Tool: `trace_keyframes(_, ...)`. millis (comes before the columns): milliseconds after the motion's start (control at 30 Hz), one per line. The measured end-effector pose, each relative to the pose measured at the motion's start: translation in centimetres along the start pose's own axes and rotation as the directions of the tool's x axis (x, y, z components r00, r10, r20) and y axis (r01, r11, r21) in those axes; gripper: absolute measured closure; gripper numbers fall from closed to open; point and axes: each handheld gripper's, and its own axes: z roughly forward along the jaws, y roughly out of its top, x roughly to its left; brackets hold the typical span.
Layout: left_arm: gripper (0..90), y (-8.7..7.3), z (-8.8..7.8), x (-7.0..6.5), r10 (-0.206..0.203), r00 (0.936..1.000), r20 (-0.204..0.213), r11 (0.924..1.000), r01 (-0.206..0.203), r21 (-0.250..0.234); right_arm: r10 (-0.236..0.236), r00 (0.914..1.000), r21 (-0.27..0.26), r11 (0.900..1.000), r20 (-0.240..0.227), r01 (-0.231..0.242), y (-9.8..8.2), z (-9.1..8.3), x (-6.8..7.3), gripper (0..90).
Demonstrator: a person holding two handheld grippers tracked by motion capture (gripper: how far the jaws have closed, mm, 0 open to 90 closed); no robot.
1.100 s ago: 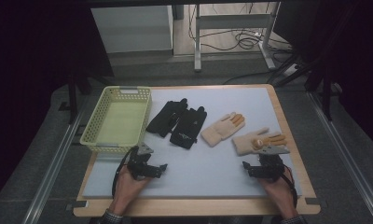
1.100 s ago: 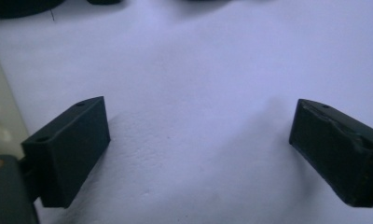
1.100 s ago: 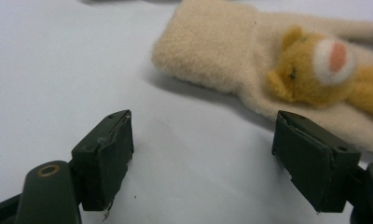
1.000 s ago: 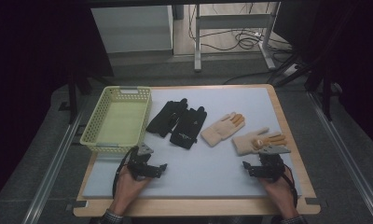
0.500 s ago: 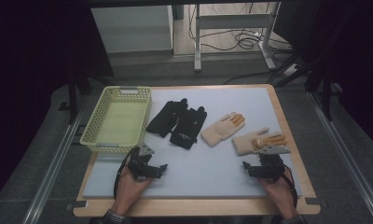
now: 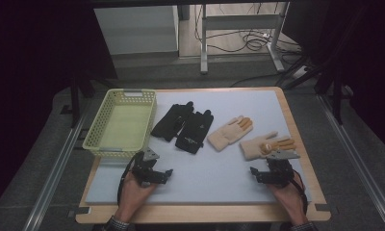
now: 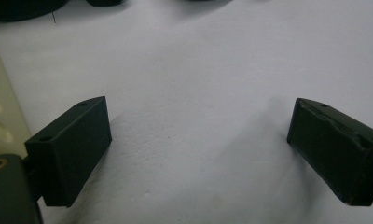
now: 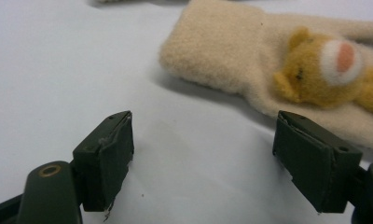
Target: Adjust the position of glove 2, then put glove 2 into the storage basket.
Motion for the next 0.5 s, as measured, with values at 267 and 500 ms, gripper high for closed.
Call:
trace_keyframes(267,6.4,0.0,0.0,0.0,-0.001,1.0,-0.001,1.0,0.001,-0.001,0.002,0.9993,-0.022,1.0,-0.038,-0.003,0.3,0.0,0.5,20.0)
trace_keyframes(500,6.4,0.0,0.0,0.0,-0.001,1.0,0.0,1.0,0.001,-0.001,-0.017,0.9981,-0.037,0.999,-0.058,0.015,1.1,0.4,1.2,19.6)
